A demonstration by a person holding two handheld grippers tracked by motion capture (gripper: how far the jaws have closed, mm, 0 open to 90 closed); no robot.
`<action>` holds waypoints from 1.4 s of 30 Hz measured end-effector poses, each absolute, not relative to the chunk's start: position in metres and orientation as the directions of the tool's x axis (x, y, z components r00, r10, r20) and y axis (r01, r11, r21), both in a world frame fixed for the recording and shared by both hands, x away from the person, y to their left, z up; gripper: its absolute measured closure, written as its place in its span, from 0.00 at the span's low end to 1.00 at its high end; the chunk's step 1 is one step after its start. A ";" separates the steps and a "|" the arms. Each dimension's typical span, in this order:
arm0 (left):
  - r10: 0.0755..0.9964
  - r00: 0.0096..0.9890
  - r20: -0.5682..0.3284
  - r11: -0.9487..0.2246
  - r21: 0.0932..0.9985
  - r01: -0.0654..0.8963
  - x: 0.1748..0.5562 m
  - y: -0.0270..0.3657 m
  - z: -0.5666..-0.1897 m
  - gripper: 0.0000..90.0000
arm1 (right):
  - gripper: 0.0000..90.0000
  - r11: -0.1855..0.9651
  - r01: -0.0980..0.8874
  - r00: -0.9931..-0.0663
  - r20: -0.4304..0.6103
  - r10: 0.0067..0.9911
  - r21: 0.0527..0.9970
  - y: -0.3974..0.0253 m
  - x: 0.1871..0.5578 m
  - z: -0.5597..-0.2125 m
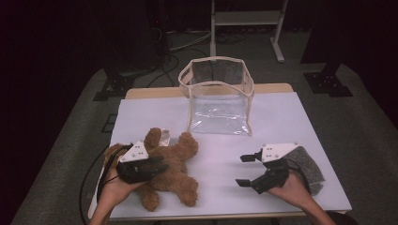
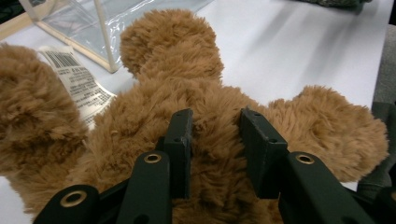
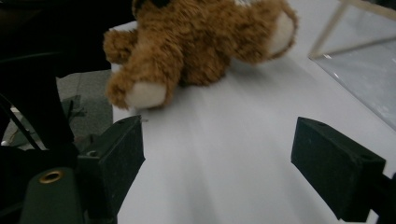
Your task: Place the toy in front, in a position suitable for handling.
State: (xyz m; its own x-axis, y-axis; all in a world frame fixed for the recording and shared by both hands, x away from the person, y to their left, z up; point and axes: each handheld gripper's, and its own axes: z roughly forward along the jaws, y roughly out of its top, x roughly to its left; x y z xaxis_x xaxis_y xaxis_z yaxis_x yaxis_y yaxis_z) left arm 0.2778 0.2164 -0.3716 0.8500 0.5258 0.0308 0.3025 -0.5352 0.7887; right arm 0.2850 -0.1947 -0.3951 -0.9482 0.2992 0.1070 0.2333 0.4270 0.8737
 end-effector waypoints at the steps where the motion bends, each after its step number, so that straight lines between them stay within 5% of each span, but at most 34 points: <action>1: 0.525 0.851 0.027 -0.532 0.791 0.303 0.277 0.216 -0.372 0.72 | 0.18 0.430 0.212 -0.959 0.103 0.262 0.877 -0.178 0.286 -0.392; 15: 0.498 0.867 0.014 -0.530 0.796 0.292 0.271 0.218 -0.374 0.71 | 0.26 0.514 0.181 -0.983 0.163 0.080 0.839 -0.080 0.290 -0.414; 16: 0.496 0.868 0.017 -0.533 0.795 0.289 0.271 0.219 -0.373 0.71 | 0.34 0.533 0.184 -0.982 0.178 0.064 0.826 -0.073 0.291 -0.421; 28: 0.500 0.866 0.020 -0.527 0.800 0.286 0.271 0.218 -0.369 0.67 | 0.71 0.571 0.199 -0.976 0.214 0.041 0.796 -0.061 0.291 -0.436; 42: 0.580 0.811 0.080 -0.468 0.847 0.251 0.299 0.233 -0.337 0.50 | 0.80 0.582 0.164 -0.983 0.179 0.032 0.796 -0.059 0.284 -0.438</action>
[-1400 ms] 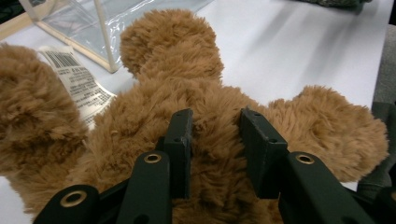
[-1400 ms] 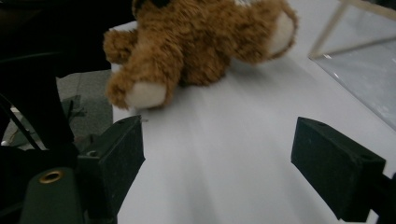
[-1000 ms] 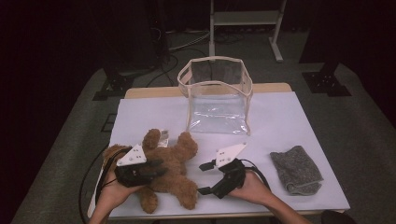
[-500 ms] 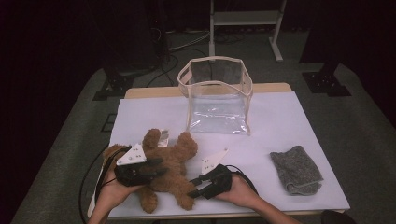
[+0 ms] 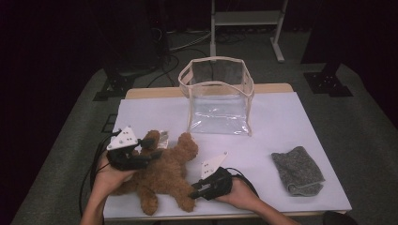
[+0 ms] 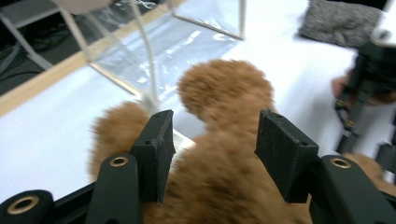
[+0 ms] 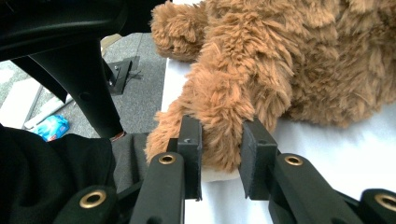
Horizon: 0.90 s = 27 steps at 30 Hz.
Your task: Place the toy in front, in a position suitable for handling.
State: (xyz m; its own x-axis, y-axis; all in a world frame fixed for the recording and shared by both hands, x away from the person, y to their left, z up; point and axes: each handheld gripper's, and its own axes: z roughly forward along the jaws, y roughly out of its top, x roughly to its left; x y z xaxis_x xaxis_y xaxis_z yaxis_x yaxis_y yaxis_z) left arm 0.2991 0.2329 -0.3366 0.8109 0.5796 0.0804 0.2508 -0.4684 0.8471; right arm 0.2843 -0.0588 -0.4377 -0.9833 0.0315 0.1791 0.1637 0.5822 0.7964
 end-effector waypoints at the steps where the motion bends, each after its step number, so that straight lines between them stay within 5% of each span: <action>1: 0.587 0.806 0.081 -0.461 0.851 0.251 0.302 0.234 -0.335 0.50 | 0.80 0.582 0.164 -0.983 0.179 0.032 0.796 -0.059 0.284 -0.438; 17: 0.578 0.815 0.031 -0.501 0.802 0.325 0.341 0.254 -0.346 0.49 | 0.80 0.580 0.155 -0.985 0.170 0.029 0.800 -0.058 0.281 -0.439; 18: 0.575 0.817 0.032 -0.509 0.796 0.327 0.341 0.254 -0.348 0.52 | 0.80 0.579 0.155 -0.985 0.171 0.028 0.800 -0.058 0.281 -0.439; 19: 0.563 0.825 0.048 -0.532 0.785 0.318 0.341 0.253 -0.350 0.67 | 0.80 0.579 0.156 -0.985 0.171 0.028 0.801 -0.058 0.282 -0.439; 21: 0.566 0.823 0.044 -0.527 0.787 0.320 0.340 0.253 -0.352 0.71 | 0.79 0.579 0.157 -0.985 0.173 0.029 0.800 -0.058 0.282 -0.439; 22: 0.561 0.826 0.057 -0.537 0.784 0.311 0.340 0.252 -0.352 0.81 | 0.76 0.577 0.160 -0.984 0.177 0.028 0.801 -0.058 0.282 -0.439; 27: 0.551 0.830 0.086 -0.551 0.785 0.284 0.338 0.250 -0.348 0.86 | 0.47 0.563 0.237 -0.966 0.254 0.051 0.791 -0.056 0.284 -0.440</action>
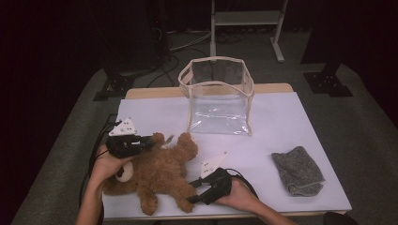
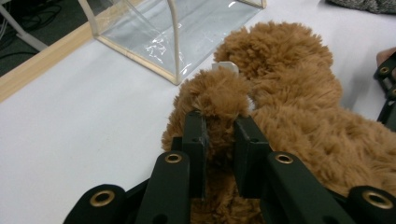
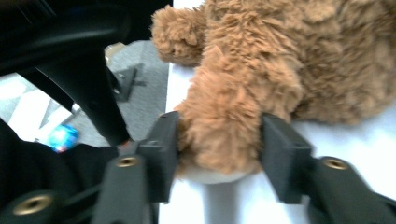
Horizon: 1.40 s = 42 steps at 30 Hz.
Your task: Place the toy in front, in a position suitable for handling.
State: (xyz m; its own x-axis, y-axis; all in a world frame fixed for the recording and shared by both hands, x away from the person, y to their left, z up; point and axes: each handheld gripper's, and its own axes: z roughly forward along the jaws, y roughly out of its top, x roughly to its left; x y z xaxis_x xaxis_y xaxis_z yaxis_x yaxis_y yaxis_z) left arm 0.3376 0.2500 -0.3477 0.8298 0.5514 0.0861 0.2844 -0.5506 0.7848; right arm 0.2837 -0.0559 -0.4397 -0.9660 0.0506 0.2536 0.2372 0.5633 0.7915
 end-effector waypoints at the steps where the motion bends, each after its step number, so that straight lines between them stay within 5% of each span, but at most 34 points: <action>1: 0.551 0.830 0.086 -0.551 0.785 0.284 0.338 0.250 -0.348 0.86 | 0.47 0.563 0.237 -0.966 0.254 0.051 0.791 -0.056 0.284 -0.440; 8: 0.551 0.830 0.087 -0.541 0.794 0.275 0.336 0.251 -0.345 0.88 | 0.44 0.576 0.250 -0.965 0.246 0.087 0.778 -0.046 0.281 -0.441; 13: 0.555 0.828 0.073 -0.521 0.807 0.278 0.333 0.252 -0.343 0.89 | 0.70 0.582 0.280 -0.958 0.259 0.121 0.764 -0.041 0.289 -0.445; 18: 0.571 0.817 0.079 -0.507 0.817 0.275 0.328 0.255 -0.340 0.90 | 0.82 0.589 0.248 -0.966 0.239 0.096 0.769 -0.042 0.287 -0.440; 31: 0.545 0.830 0.117 -0.510 0.832 0.218 0.320 0.243 -0.318 0.92 | 0.85 0.556 0.249 -0.965 0.253 0.072 0.793 -0.066 0.283 -0.417; 42: 0.441 0.886 0.141 -0.515 0.848 0.121 0.324 0.184 -0.296 0.92 | 0.85 0.525 0.266 -0.964 0.213 0.162 0.808 -0.150 0.270 -0.376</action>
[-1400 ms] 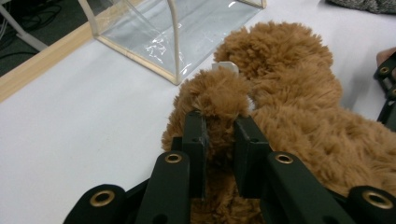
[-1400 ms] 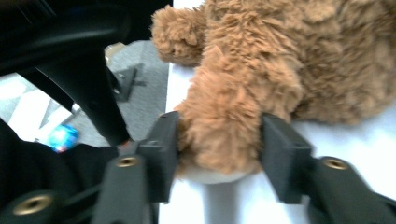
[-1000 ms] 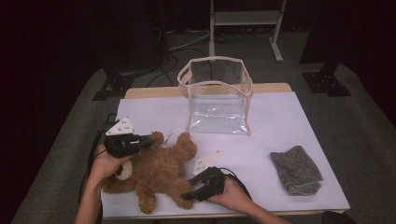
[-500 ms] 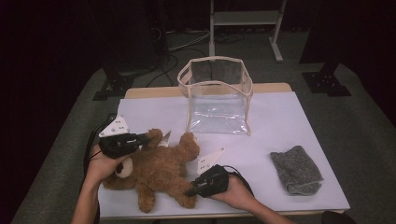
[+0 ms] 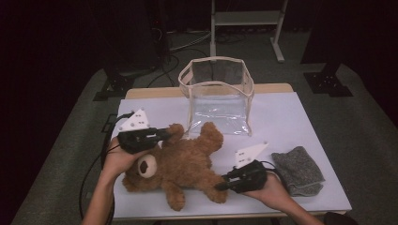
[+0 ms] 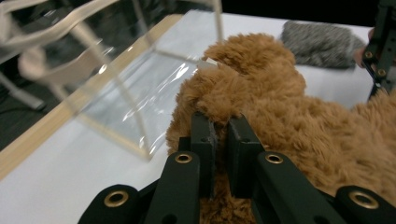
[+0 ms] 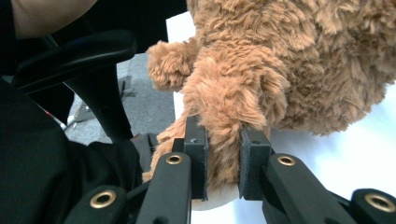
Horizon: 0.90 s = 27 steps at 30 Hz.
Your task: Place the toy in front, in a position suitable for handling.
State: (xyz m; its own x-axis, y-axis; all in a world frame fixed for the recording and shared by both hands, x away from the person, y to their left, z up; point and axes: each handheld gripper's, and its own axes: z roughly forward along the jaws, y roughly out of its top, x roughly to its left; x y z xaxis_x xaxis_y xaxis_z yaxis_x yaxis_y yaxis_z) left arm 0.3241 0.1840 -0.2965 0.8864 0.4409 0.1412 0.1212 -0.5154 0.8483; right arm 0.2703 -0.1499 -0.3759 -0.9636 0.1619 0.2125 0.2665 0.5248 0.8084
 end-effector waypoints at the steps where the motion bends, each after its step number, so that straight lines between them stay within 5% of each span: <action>1: 0.428 0.893 0.141 -0.517 0.849 0.113 0.326 0.176 -0.296 0.92 | 0.85 0.518 0.272 -0.961 0.205 0.184 0.811 -0.166 0.268 -0.371; 13: 0.271 0.954 0.128 -0.583 0.810 0.057 0.348 0.080 -0.309 0.92 | 0.84 0.478 0.386 -0.912 0.246 0.329 0.789 -0.254 0.248 -0.381; 22: 0.203 0.978 0.049 -0.617 0.782 0.089 0.366 0.038 -0.338 0.91 | 0.83 0.460 0.448 -0.885 0.307 0.350 0.766 -0.269 0.243 -0.411; 27: 0.203 0.979 0.036 -0.614 0.783 0.098 0.368 0.042 -0.338 0.88 | 0.65 0.532 0.441 -0.889 0.272 0.368 0.722 -0.268 0.245 -0.410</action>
